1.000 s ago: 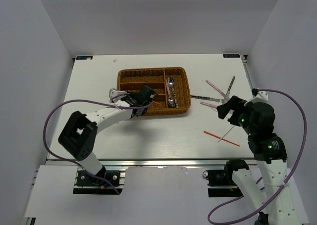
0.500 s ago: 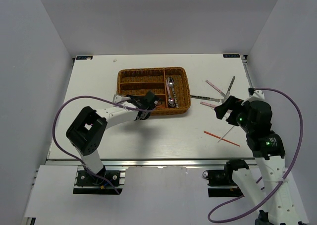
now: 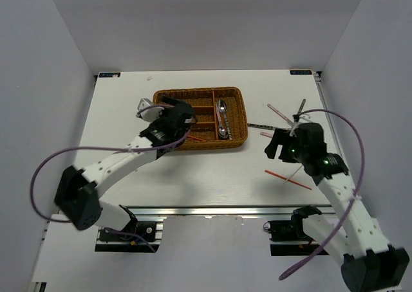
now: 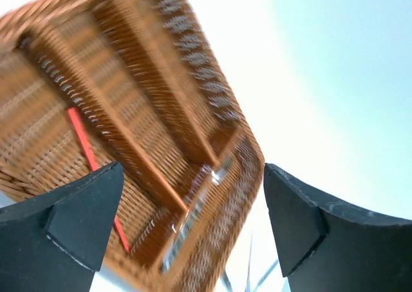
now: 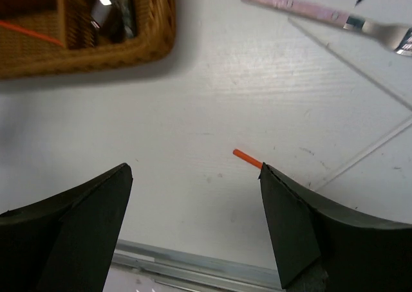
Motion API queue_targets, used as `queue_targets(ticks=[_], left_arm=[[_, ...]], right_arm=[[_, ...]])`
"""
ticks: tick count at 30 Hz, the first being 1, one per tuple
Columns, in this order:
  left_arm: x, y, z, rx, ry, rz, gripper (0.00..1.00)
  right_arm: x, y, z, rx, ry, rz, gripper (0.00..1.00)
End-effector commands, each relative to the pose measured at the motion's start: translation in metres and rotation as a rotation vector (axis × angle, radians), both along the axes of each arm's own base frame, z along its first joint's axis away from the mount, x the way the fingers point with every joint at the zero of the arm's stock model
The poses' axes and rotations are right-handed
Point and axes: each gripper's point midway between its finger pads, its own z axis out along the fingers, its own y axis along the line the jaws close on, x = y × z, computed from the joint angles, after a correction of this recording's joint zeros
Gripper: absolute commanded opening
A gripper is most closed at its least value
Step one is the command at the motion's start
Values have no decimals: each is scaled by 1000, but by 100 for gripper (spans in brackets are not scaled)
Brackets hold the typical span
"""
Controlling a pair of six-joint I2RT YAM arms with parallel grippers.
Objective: Sort the eating utensils into containers
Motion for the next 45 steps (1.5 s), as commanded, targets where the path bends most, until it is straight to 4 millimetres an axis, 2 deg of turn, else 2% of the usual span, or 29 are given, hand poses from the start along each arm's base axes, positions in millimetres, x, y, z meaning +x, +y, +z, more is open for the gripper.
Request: queue_targets(ticks=[1,2,5,6,7,8,10,11,12,14,16,17,18,19,20,21,22,23,24,26,27,28,33,36,37,40,41,42,45], left_arm=[[-24,4,68,216,-57,-254,98],[-31,-4,75,246,-72,-358,98],[-61,15,90,381,-34,-462,98],[-72,27,83,524,23,-529,98],[-82,34,91,549,5,-554,98],[-88,38,80,592,28,-587,98],[-101,25,75,639,-25,-747,98],[-106,20,59,652,-8,-807,98],[-113,6,52,641,-14,-905,98],[-119,-13,28,637,1,-1030,98],[-122,-51,28,616,-85,-1171,98],[-118,-70,9,643,-57,-1221,98],[-125,-102,23,706,-134,-1296,98],[-127,-122,21,748,-149,-1355,98],[-126,-147,-8,807,-99,-1444,98],[-125,-177,11,876,-185,-1505,98],[-124,-193,6,913,-198,-1559,97],[-136,-217,0,902,-259,-1694,96],[-129,-241,-12,962,-315,-1765,93],[-137,-269,-19,943,-410,-1896,91],[-136,-281,-43,966,-415,-1969,90],[-137,-298,-30,962,-488,-2006,86],[-159,-338,-58,1017,-640,-2208,77],[-160,-349,-81,1079,-671,-2253,72],[-160,-351,-97,1081,-653,-2280,70],[-162,-359,-106,1097,-686,-2348,64],[-164,-358,-122,1093,-648,-2386,64],[-163,-366,-117,1117,-684,-2382,64],[-159,-371,-130,1184,-683,-2392,63]], right_arm=[[7,5,-57,-112,154,52,85],[6,7,-67,-133,188,63,83],[9,2,-87,-241,236,27,82],[6,9,-89,-244,249,70,82],[6,14,-93,-253,272,101,82],[9,20,-89,-259,268,120,82],[6,21,-90,-292,282,129,82],[8,19,-88,-311,270,124,81],[7,12,-85,-339,274,90,80],[12,10,-59,-265,205,-23,82],[16,15,-1,-110,35,-87,84],[14,15,21,-63,-26,-101,86],[12,10,40,-39,-76,-123,89],[6,3,82,7,-170,-152,89],[-7,-9,87,-20,-140,-184,89],[-11,-20,98,-40,-153,-227,89],[-19,-27,124,-18,-198,-241,89],[-31,-35,126,-30,-184,-254,89],[-40,-39,139,-7,-223,-256,89],[-57,-48,162,20,-279,-256,89],[-66,-54,172,36,-310,-264,89],[-73,-58,184,53,-340,-266,89],[-85,-59,177,1,-313,-205,89],[-86,-55,172,-12,-310,-165,89],[-86,-54,172,-16,-312,-157,89],[-87,-54,174,-33,-324,-139,89],[-87,-54,174,-38,-325,-133,89],[-88,-54,176,-38,-332,-130,89],[-90,-53,177,-36,-337,-110,89]])
